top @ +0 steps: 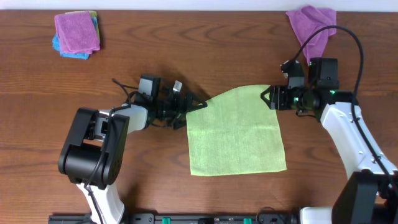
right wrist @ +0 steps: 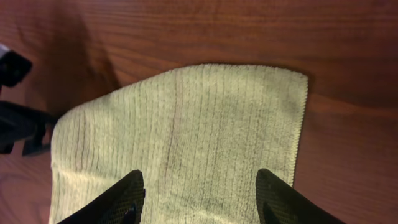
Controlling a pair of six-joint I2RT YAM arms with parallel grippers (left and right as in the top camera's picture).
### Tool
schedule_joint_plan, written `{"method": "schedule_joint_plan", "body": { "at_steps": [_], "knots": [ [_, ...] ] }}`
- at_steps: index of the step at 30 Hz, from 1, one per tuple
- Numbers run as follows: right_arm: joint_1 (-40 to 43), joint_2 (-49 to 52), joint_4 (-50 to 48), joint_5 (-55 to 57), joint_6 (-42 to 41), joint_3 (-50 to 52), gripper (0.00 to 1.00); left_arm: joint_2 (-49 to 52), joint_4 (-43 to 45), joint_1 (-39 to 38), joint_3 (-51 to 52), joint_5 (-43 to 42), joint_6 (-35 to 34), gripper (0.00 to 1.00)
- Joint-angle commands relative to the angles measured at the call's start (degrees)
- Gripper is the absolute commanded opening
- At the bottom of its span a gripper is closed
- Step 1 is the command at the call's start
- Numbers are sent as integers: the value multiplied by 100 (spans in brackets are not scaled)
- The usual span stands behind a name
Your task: Fold the cloth
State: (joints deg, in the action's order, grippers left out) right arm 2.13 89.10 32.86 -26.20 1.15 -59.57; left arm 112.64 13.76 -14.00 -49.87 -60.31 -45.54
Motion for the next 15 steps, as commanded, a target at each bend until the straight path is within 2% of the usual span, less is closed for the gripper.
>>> {"method": "schedule_joint_plan", "body": {
  "at_steps": [1,15],
  "knots": [
    [42,44,74,-107,114,-92,57,426,96,-35,219,1344,-129,95],
    [-4,44,424,-105,282,-92,56,426,1923,-66,214,1443,-859,95]
  ]
}}
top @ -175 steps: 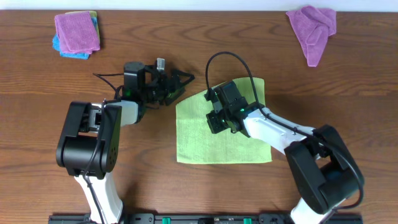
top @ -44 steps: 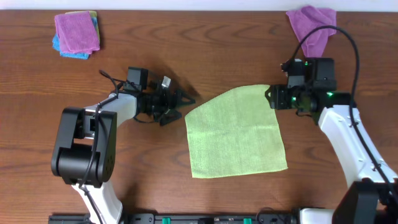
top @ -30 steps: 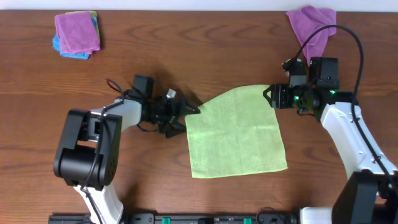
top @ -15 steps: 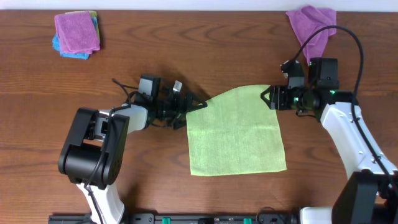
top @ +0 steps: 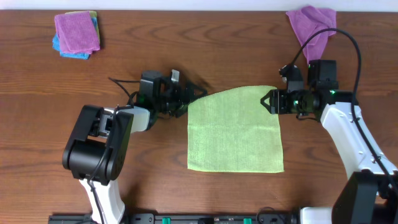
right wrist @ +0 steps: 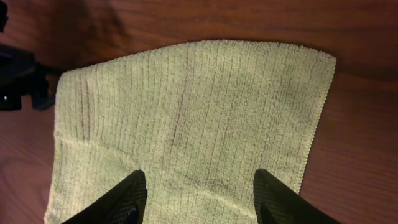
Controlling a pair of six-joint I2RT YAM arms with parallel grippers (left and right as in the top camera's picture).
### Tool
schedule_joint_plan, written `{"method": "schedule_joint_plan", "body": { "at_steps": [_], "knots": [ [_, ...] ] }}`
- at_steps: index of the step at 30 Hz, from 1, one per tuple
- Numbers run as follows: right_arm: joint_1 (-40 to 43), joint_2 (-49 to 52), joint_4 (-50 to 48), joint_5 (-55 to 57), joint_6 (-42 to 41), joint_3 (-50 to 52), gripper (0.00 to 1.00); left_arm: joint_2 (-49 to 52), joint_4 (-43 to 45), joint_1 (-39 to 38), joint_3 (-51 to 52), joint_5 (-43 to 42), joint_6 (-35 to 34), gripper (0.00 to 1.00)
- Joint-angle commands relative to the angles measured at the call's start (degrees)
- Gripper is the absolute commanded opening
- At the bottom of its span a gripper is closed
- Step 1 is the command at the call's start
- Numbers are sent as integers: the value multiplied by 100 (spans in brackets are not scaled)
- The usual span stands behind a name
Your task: Fold the cloth
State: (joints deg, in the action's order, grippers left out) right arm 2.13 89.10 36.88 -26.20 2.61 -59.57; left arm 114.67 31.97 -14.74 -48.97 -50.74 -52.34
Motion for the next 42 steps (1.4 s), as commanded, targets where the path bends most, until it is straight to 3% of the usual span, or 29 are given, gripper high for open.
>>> {"method": "schedule_joint_plan", "body": {
  "at_steps": [1,12,20,25,33,42],
  "knots": [
    [-11,44,22,-107,136,-92,56,223,195,9,125,485,-214,95],
    [-72,44,24,-105,136,-92,55,223,1209,-48,118,107,-966,96],
    [-72,44,24,-105,136,-92,55,223,1360,-168,118,-437,-907,95],
    [-72,44,24,-107,138,-92,55,223,1263,-92,118,-697,-273,96],
    [-72,44,109,-107,142,-92,55,223,-472,363,2,-433,1303,96],
    [-131,44,407,-101,240,-92,54,221,-2833,804,-1325,28,3014,96]
  ]
}}
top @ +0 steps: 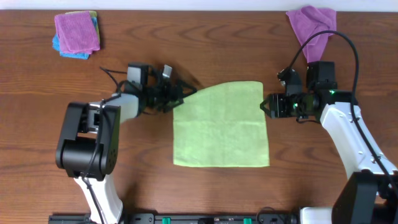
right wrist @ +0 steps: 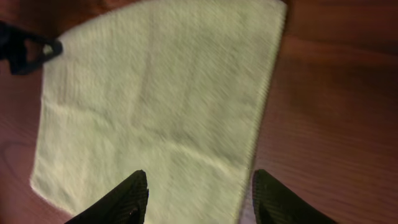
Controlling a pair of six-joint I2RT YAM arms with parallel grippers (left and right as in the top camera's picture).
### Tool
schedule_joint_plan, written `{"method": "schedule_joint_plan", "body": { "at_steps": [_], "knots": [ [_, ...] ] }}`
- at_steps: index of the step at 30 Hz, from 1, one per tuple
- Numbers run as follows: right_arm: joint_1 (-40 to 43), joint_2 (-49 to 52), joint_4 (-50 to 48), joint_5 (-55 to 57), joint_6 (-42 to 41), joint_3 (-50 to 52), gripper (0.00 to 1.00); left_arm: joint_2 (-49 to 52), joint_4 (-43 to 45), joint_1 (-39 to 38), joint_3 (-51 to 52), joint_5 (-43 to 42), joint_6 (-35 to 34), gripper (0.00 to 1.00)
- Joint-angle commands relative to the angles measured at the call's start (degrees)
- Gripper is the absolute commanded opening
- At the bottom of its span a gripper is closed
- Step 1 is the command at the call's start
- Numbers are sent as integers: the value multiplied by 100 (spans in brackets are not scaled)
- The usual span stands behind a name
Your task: Fold the cloth
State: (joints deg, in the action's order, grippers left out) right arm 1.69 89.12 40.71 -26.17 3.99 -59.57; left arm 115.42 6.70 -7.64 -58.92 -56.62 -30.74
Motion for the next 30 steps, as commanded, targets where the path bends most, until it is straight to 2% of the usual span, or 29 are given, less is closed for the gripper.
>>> {"method": "schedule_joint_plan", "body": {
  "at_steps": [1,6,12,16,20,30],
  "knots": [
    [-116,42,28,-103,103,-92,54,146,-575,94,-498,743,1014,96],
    [-367,42,-28,-81,98,-92,54,146,-1751,94,-1261,1633,1681,96],
    [-629,42,-227,-61,76,-92,55,103,-2017,105,-1499,1493,1727,96],
    [-660,42,-284,-63,-4,-92,56,-122,-2645,197,-1561,1971,2092,96],
    [-660,42,-282,-63,-9,-92,57,-153,-3169,367,-1545,1978,2354,96],
    [-667,42,-398,-66,-181,-92,57,-142,-3303,509,-1163,1665,2479,95]
  ]
}}
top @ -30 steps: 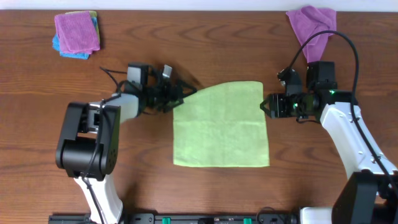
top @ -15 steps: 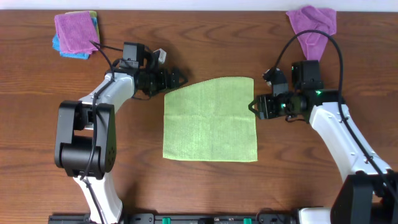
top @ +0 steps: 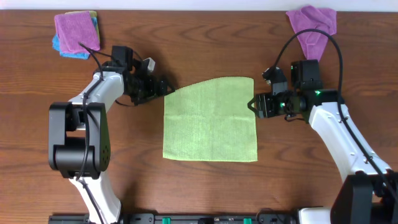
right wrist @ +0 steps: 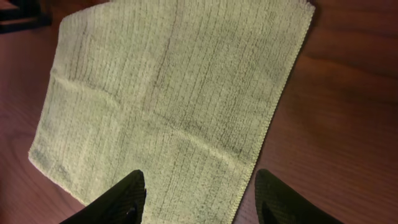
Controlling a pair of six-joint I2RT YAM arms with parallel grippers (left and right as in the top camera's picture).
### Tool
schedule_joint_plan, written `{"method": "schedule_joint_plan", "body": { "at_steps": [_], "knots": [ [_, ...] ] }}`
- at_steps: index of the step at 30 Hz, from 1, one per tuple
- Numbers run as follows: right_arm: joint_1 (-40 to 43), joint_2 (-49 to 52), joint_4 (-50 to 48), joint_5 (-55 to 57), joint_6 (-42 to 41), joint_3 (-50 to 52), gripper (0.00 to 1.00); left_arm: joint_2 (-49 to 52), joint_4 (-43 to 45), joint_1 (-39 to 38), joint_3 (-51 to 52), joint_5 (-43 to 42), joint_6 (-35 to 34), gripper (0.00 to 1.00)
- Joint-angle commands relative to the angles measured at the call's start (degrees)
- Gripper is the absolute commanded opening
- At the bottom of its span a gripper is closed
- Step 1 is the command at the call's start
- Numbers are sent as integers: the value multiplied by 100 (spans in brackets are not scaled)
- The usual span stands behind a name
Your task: Fold the cloth
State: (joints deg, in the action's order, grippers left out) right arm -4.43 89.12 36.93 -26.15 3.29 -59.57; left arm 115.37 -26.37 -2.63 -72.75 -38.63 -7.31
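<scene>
A light green cloth [top: 210, 121] lies flat on the wooden table [top: 205, 50], roughly square, with its far edge sloping down to the left. My left gripper [top: 164, 88] is at the cloth's far left corner, its fingers together on that corner. My right gripper [top: 254, 104] is at the cloth's right edge. In the right wrist view the cloth [right wrist: 168, 93] lies under my right gripper [right wrist: 199, 198], which is open. The cloth's hemmed edge runs between the two fingers.
A purple cloth [top: 311, 25] lies crumpled at the far right of the table. A folded stack of purple and blue cloths [top: 76, 34] sits at the far left. Cables arc above both arms.
The cloth lies further left on the table, and both grippers have moved left with it. The left arm is now stretched out toward the far left. The right gripper stays open.
The cloth first lay right of centre, the left gripper at its far left corner and the open right gripper at its far right corner. At each later moment cloth and grippers were further left, and it now lies around the table's middle.
</scene>
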Motion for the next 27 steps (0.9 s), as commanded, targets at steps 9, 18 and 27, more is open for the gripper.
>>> {"method": "schedule_joint_plan", "body": {
  "at_steps": [9,18,27],
  "knots": [
    [-59,42,-24,-68,-155,-92,57,-138,654,35,1047,-684,133,96],
    [-98,42,-26,-68,-155,-92,57,243,1469,-28,1443,-761,-74,95],
    [-195,42,-26,-66,-155,-92,57,907,2448,-212,1443,-1602,-599,95]
  ]
}}
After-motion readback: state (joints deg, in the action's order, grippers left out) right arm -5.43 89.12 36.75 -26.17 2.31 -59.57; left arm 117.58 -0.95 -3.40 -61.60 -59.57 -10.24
